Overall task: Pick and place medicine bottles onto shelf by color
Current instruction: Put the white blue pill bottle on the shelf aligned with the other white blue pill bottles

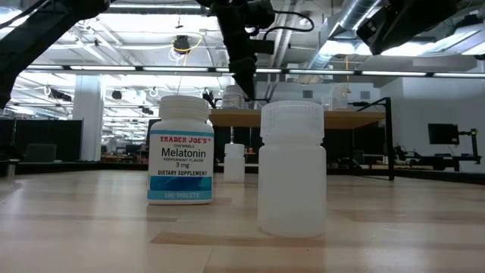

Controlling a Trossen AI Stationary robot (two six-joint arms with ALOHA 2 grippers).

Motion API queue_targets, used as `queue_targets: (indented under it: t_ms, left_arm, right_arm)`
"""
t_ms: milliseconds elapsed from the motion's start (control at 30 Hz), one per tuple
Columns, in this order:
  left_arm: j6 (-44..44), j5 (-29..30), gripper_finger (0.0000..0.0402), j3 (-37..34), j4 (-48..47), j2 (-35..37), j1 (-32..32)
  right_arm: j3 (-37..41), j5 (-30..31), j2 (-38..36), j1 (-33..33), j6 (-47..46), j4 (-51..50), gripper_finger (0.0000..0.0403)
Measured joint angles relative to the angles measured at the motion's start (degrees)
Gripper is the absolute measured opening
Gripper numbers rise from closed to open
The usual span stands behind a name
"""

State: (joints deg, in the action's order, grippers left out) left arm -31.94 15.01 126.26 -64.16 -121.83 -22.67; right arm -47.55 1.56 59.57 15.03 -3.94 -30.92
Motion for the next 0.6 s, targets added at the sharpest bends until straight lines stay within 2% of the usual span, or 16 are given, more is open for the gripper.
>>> queue_targets:
  t_ms: [233, 333, 400, 600]
  left_arm:
    - [-0.86, 0.77, 0.0264, 0.0, 1.65, 1.16, 2.56]
    - [0.37, 0.52, 0.0264, 0.0, -3.79, 3.08, 4.15]
    - [2.44, -1.42, 0.0264, 0.0, -8.31, 4.64, 5.64]
    - [13.67, -12.09, 0.0264, 0.02, -19.05, 8.58, 10.12]
  right_arm:
    - [-0.02, 0.0, 0.0, 0.0, -0.18, -0.25, 0.012]
    - [-0.02, 0.0, 0.0, 0.0, -0.54, -0.51, 0.012]
    - [-0.02, 0.0, 0.0, -0.02, -0.81, -0.71, 0.012]
    - [-0.04, 0.0, 0.0, -0.02, -0.77, -0.96, 0.012]
